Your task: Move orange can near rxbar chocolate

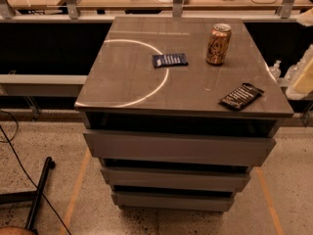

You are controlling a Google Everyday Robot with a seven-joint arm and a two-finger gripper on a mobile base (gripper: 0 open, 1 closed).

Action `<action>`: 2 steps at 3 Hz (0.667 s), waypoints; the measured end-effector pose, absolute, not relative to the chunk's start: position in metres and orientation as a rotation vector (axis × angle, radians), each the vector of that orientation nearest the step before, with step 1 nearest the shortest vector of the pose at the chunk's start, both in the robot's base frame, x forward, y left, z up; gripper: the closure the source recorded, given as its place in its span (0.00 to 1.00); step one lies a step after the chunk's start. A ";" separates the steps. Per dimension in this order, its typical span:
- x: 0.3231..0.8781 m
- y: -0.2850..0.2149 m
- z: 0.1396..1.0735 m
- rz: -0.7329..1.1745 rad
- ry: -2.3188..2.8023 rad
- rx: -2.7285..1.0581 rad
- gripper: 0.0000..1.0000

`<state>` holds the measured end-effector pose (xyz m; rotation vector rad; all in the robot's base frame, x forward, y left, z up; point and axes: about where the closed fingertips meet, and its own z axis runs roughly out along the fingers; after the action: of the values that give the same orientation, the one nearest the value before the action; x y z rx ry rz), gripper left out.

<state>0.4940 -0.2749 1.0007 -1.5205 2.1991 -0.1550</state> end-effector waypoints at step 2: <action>0.589 -0.309 1.013 -0.106 2.103 -1.396 0.00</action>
Offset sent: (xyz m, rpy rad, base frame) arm 0.1544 -0.0577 0.0200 0.1977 -0.1565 -0.0358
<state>0.5890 -0.3090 1.0126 -1.3956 2.1031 -0.1059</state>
